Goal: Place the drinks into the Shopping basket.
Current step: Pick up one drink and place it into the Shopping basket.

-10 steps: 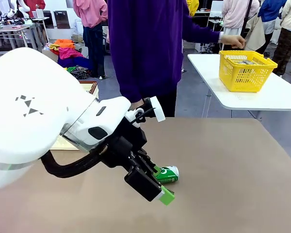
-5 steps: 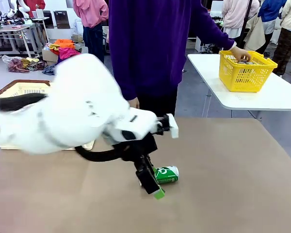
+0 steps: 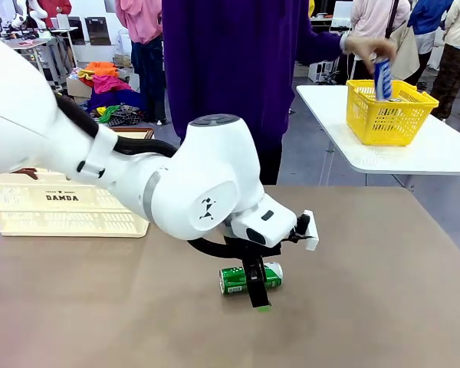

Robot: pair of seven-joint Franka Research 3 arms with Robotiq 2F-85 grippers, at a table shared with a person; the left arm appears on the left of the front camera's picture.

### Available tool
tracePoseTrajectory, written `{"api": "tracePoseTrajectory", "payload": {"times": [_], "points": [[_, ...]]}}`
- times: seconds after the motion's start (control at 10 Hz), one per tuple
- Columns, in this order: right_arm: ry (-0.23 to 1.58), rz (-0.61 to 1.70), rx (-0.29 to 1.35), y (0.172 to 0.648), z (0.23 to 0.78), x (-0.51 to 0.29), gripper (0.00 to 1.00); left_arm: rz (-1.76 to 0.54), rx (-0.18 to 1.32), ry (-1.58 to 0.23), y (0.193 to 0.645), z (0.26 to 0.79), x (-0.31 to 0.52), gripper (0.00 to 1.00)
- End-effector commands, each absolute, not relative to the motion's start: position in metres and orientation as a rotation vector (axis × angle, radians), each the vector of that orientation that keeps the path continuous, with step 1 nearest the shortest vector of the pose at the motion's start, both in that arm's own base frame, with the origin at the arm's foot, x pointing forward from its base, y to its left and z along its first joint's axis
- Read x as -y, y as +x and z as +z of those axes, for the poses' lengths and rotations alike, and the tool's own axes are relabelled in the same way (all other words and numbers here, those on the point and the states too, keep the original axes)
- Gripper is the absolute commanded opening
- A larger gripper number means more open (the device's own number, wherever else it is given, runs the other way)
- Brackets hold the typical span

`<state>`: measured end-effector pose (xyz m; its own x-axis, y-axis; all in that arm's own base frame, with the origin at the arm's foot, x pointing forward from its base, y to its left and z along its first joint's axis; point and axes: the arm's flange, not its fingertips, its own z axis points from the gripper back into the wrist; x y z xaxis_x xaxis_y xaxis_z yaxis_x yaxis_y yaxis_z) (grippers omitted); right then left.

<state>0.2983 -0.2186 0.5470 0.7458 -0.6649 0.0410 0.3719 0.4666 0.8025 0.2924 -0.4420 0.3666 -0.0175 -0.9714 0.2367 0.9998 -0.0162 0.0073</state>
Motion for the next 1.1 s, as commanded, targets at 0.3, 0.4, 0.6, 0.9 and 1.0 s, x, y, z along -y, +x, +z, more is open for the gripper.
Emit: {"api": "tracePoseTrajectory", "payload": {"times": [0.3,0.4,0.6,0.9,1.0], "points": [[0.88,-0.642,0.373,0.299,0.549,0.221,1.0,-1.464,0.204,-0.306,0.375,0.443,0.358,1.0],[0.88,-0.642,0.373,0.299,0.549,0.221,1.0,-1.352,0.181,-0.287,0.412,0.474,0.295,1.0],[0.88,-0.642,0.373,0.299,0.549,0.221,1.0,-1.156,0.112,-0.228,0.454,0.504,0.189,1.0],[0.88,-0.642,0.373,0.299,0.549,0.221,1.0,-0.957,0.244,-0.285,0.458,0.53,0.076,1.0],[0.88,-0.642,0.373,0.299,0.549,0.221,1.0,-0.997,0.301,-0.405,0.444,0.535,0.073,1.0]]}}
